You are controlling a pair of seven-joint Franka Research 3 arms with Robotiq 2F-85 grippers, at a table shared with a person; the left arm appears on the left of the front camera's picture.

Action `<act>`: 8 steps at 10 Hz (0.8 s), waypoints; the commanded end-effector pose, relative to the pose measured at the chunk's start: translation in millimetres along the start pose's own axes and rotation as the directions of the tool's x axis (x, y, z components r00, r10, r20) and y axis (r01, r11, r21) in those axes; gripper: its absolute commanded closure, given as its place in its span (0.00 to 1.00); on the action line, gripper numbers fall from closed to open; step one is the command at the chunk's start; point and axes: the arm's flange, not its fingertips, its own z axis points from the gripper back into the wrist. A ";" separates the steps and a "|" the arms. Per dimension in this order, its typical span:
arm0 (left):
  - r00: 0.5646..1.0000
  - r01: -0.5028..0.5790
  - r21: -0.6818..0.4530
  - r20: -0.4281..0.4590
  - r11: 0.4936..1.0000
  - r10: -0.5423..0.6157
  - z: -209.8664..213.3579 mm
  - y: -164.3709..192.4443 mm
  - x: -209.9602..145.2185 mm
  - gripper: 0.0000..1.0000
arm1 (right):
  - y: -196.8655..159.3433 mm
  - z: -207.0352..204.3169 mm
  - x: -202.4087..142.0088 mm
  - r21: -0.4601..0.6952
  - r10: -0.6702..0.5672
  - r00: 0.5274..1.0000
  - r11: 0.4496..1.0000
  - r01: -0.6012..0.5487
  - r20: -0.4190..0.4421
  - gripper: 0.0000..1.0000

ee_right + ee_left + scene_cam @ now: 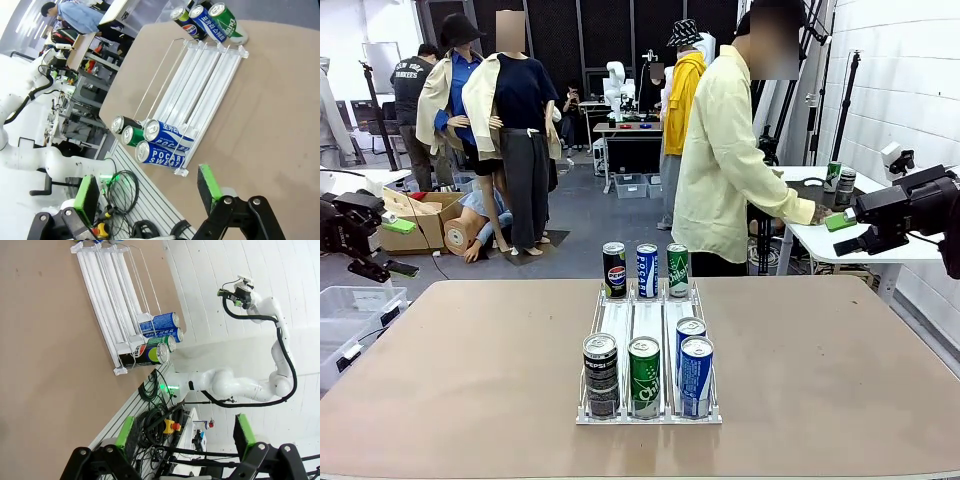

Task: Retrieve and hand over the desired beverage to the person.
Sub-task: Place the picked can on the Handle tray extended by the person.

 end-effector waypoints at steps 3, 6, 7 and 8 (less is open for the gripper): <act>1.000 0.004 0.001 0.000 1.000 -0.004 1.6 -3.2 0.2 0.00 | -0.3 -0.2 -0.5 0.002 0.000 1.000 1.000 0.000 0.002 0.00; 1.000 0.004 0.001 0.000 1.000 -0.004 1.6 -3.2 0.2 0.00 | -0.3 -0.2 -0.5 0.002 0.000 1.000 1.000 0.000 0.002 0.00; 1.000 0.004 0.001 0.000 1.000 -0.004 1.6 -3.2 0.2 0.00 | -0.3 -0.2 -0.5 0.002 0.000 1.000 1.000 0.000 0.002 0.00; 1.000 0.004 0.001 0.000 1.000 -0.004 1.6 -3.2 0.2 0.00 | -0.3 -0.2 -0.5 0.002 0.000 1.000 1.000 0.000 0.002 0.00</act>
